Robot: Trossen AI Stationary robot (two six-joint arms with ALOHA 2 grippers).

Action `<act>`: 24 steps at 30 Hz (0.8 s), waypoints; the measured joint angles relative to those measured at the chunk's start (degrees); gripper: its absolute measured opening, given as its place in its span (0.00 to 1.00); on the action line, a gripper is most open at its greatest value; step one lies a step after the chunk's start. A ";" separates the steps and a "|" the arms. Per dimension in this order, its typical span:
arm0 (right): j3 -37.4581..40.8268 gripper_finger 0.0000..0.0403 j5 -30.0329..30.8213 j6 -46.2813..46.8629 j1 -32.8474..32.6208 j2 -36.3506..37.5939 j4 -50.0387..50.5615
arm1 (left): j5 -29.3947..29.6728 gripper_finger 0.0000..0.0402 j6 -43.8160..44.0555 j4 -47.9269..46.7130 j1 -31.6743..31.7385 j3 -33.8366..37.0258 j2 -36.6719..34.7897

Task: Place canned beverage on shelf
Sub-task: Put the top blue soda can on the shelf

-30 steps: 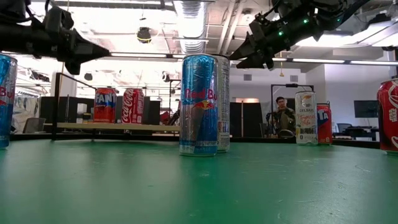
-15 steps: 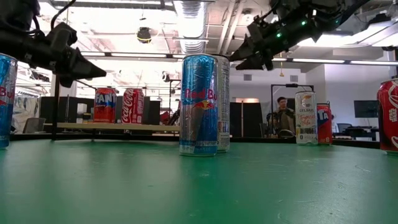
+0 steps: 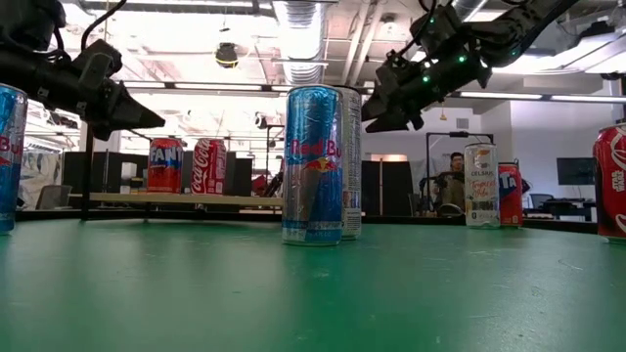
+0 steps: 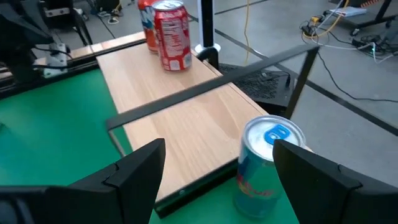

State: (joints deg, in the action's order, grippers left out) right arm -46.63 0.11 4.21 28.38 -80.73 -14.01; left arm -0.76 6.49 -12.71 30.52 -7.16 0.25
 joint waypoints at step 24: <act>-8.78 0.80 -4.84 -1.58 5.58 -13.56 -2.44 | -0.08 0.00 0.64 -9.75 -0.01 -0.02 0.02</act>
State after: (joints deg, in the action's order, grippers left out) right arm -55.41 -4.73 2.63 33.95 -94.29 -16.45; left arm -0.84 7.14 -22.45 30.51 -7.18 0.27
